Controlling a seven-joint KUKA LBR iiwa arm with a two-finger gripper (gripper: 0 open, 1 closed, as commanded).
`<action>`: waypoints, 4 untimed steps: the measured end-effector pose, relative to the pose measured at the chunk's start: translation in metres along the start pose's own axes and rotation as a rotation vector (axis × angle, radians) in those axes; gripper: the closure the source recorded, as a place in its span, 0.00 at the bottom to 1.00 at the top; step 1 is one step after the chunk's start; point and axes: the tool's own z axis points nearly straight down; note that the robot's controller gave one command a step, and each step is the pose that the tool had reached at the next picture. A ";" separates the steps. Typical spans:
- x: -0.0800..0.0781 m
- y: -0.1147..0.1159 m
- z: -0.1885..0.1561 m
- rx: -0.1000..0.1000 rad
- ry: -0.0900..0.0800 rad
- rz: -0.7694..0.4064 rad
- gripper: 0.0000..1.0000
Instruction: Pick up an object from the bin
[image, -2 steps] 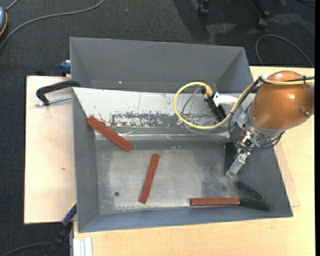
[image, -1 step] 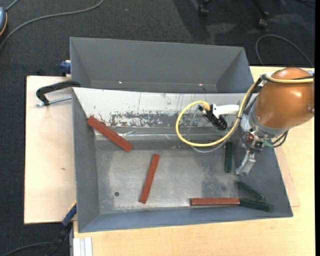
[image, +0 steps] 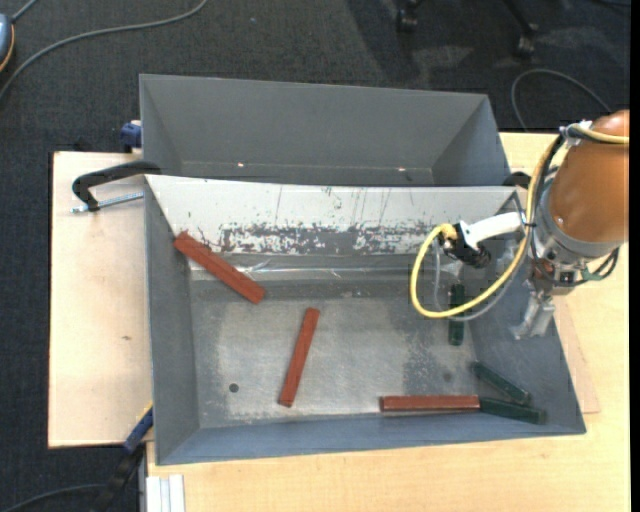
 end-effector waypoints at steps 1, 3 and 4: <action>-0.011 -0.063 0.106 0.003 -0.015 0.050 0.00; -0.043 -0.061 0.102 -0.001 -0.011 -0.004 1.00; -0.042 -0.061 0.102 0.000 -0.009 0.000 0.00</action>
Offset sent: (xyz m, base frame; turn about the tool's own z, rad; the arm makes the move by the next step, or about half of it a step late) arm -0.0085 0.0576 -0.1023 0.0541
